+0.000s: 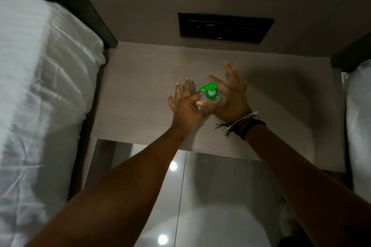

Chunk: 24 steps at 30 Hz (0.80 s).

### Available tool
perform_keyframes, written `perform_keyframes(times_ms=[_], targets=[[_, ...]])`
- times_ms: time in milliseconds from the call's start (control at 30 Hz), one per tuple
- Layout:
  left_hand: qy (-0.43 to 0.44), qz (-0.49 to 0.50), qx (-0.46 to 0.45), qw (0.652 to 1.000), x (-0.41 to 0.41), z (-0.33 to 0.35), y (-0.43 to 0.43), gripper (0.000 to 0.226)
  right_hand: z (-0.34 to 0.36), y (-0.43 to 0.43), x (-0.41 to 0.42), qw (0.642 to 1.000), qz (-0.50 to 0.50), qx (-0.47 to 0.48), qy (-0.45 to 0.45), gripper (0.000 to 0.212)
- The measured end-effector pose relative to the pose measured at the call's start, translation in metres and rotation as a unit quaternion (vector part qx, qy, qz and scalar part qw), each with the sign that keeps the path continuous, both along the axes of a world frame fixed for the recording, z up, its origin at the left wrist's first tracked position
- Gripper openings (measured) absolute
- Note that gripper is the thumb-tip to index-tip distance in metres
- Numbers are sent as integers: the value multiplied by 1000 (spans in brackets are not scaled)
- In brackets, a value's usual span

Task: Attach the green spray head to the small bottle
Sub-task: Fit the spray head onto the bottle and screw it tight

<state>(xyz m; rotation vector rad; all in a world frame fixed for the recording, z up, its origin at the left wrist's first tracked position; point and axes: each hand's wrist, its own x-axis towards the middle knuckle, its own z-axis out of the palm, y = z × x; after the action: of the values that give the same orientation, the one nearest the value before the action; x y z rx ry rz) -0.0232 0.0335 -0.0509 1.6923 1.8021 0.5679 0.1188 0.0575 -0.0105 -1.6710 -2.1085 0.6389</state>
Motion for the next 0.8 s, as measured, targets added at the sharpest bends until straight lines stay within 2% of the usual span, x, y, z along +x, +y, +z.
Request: perform_keyframes(times_ms=[100, 167, 233, 333, 467, 567, 667, 800], targets=[[22, -27, 10, 999, -3, 1, 1, 57, 0, -3, 3, 1000, -3, 13, -2, 51], [28, -22, 9, 999, -2, 0, 1, 57, 4, -1, 1, 998, -30, 41, -36, 44], [33, -15, 4, 999, -1, -2, 2, 54, 5, 0, -2, 995, -38, 65, -67, 48], [32, -19, -5, 999, -1, -4, 3, 56, 0, -2, 1, 998, -5, 41, -43, 56], [-5, -20, -3, 1000, -2, -3, 0, 63, -1, -2, 7, 1000, 14, 17, -5, 45], [-13, -19, 10, 1000, -3, -4, 3, 57, 2, -1, 2, 998, -17, 48, -35, 39], [-10, -26, 13, 1000, -5, -4, 6, 54, 2, 0, -2, 994, -51, 62, -68, 52], [-12, -28, -5, 1000, -4, -1, 4, 58, -8, -8, 6, 1000, -18, -3, 12, 66]])
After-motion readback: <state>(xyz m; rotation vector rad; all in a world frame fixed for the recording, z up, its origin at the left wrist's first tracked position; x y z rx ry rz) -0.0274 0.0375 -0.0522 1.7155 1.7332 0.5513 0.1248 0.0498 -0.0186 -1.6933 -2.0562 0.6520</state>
